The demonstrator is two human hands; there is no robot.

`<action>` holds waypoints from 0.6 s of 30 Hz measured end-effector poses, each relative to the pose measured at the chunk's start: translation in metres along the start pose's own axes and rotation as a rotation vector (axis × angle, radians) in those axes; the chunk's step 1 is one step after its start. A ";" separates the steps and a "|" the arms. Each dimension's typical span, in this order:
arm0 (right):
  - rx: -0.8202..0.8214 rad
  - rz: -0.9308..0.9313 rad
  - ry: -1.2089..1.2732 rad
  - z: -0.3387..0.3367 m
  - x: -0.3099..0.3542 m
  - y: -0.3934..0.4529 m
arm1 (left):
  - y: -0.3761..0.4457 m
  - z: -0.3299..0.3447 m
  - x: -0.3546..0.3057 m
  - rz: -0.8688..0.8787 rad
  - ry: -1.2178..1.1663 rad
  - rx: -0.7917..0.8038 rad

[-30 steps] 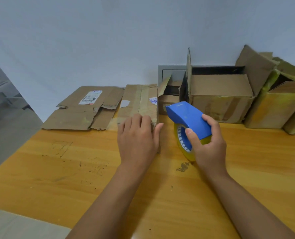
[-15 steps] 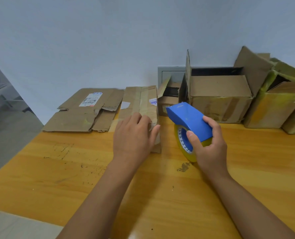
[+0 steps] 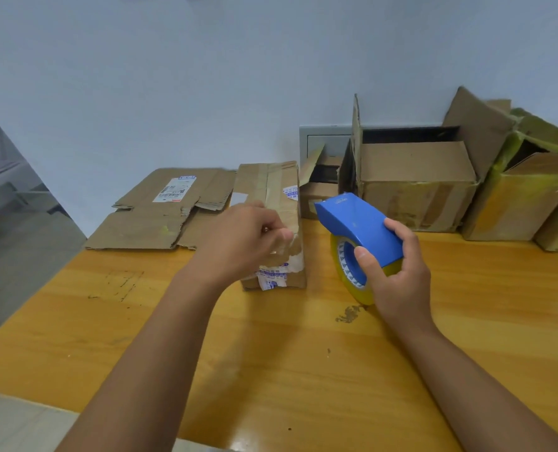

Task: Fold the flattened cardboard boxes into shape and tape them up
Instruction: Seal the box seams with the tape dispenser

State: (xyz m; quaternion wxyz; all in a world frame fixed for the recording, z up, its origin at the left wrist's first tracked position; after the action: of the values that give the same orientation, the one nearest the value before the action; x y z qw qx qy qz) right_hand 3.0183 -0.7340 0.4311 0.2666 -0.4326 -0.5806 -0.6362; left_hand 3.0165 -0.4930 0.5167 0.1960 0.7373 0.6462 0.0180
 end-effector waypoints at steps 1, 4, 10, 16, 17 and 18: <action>0.000 -0.001 -0.002 0.000 0.000 0.000 | 0.000 0.001 0.000 0.002 -0.017 -0.023; -0.002 -0.010 -0.009 -0.001 0.000 0.000 | -0.005 0.003 -0.001 0.043 0.004 -0.130; 0.003 -0.013 -0.003 0.000 -0.001 0.001 | -0.023 0.000 -0.023 0.233 0.231 -0.466; 0.003 -0.015 -0.012 -0.001 -0.002 0.000 | -0.034 0.014 -0.022 0.168 0.282 -0.646; 0.003 -0.016 -0.012 -0.001 -0.002 0.000 | -0.034 0.014 -0.021 0.176 0.280 -0.649; 0.004 -0.016 -0.012 -0.001 -0.002 0.001 | -0.033 0.015 -0.021 0.186 0.275 -0.649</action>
State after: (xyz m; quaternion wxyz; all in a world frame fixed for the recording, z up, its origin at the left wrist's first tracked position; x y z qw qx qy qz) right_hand 3.0195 -0.7354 0.4297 0.2588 -0.4312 -0.5867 -0.6347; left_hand 2.9864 -0.5144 0.4973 0.3286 0.6829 0.5574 0.3391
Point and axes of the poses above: each hand's wrist, its own y-axis towards the middle knuckle, its own z-axis out of the palm, x = y × z, the point moved 9 cm from there along y, towards the middle knuckle, and after that the axes turned 11 degrees about y, right-handed, at the moved point
